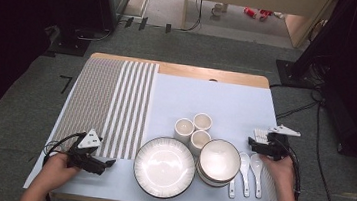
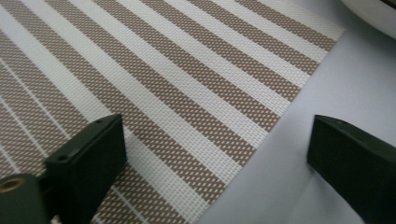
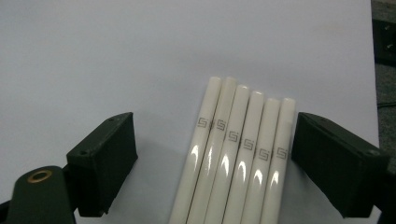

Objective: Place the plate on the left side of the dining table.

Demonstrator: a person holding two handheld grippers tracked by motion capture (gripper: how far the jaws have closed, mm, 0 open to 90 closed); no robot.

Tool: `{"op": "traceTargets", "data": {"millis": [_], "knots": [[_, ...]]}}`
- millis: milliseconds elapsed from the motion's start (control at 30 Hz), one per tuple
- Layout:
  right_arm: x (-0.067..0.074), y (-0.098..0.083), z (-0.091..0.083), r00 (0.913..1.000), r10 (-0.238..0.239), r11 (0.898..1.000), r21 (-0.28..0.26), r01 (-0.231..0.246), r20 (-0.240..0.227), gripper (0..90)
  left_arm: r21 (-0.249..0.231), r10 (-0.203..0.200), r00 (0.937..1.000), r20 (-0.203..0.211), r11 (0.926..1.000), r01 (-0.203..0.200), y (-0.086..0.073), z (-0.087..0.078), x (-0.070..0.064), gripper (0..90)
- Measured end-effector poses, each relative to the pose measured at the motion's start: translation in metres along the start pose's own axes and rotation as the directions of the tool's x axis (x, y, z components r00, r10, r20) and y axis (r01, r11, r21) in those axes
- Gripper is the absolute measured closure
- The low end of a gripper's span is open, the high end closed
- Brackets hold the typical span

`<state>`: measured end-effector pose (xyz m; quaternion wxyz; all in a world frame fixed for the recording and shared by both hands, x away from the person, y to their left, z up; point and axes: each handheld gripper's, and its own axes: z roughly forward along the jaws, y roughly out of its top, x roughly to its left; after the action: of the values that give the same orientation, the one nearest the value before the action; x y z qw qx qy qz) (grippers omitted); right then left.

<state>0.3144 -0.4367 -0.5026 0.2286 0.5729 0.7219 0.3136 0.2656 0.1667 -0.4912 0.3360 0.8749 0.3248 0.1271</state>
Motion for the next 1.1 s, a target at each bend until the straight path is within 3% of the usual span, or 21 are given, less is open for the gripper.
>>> {"op": "traceTargets", "data": {"millis": [33, 167, 300, 500, 700, 800, 900, 967, 1100], "knots": [[0.000, 0.001, -0.001, 1.0000, 0.001, 1.000, 0.008, -0.001, 0.004, 15.6, 0.005, -0.011, 0.9999, 0.005, 0.9999, 0.011, 0.001, -0.001, 0.002, 16.0], [0.000, 0.001, -0.004, 0.9999, 0.007, 1.000, 0.021, -0.007, 0.014, 19.7, 0.022, -0.038, 0.9989, 0.026, 0.9990, 0.038, 0.005, -0.001, 0.005, 16.0], [-0.002, 0.003, -0.008, 0.9976, -0.003, 0.999, 0.033, 0.001, 0.070, 23.4, 0.092, -0.045, 0.9988, 0.018, 0.9949, 0.043, 0.013, 0.000, 0.004, 16.0], [-0.005, 0.004, -0.015, 0.9984, 0.041, 0.999, 0.016, -0.042, 0.039, 25.6, 0.101, -0.076, 0.9963, 0.040, 0.9923, 0.071, 0.018, 0.000, 0.007, 16.0], [-0.004, 0.008, -0.021, 0.9971, 0.077, 0.997, 0.001, -0.077, 0.001, 26.9, 0.077, -0.120, 0.9892, 0.085, 0.9905, 0.113, 0.021, -0.004, 0.011, 16.0], [-0.002, 0.009, -0.021, 0.9978, 0.065, 0.998, 0.008, -0.065, -0.009, 27.4, 0.086, -0.135, 0.9867, 0.090, 0.9881, 0.127, 0.022, -0.005, 0.011, 16.0], [0.001, 0.010, -0.024, 0.9985, 0.051, 0.999, 0.012, -0.051, -0.019, 29.0, 0.056, -0.109, 0.9912, 0.075, 0.9929, 0.105, 0.024, -0.006, 0.010, 16.6], [0.002, 0.011, -0.027, 0.9985, 0.048, 0.999, 0.011, -0.048, -0.028, 29.7, 0.050, -0.113, 0.9902, 0.082, 0.9928, 0.109, 0.026, -0.007, 0.010, 17.2], [0.002, 0.012, -0.032, 0.9987, 0.037, 0.999, 0.005, -0.037, -0.035, 31.1, 0.077, -0.136, 0.9866, 0.090, 0.9887, 0.129, 0.029, -0.008, 0.010, 17.2]]}}
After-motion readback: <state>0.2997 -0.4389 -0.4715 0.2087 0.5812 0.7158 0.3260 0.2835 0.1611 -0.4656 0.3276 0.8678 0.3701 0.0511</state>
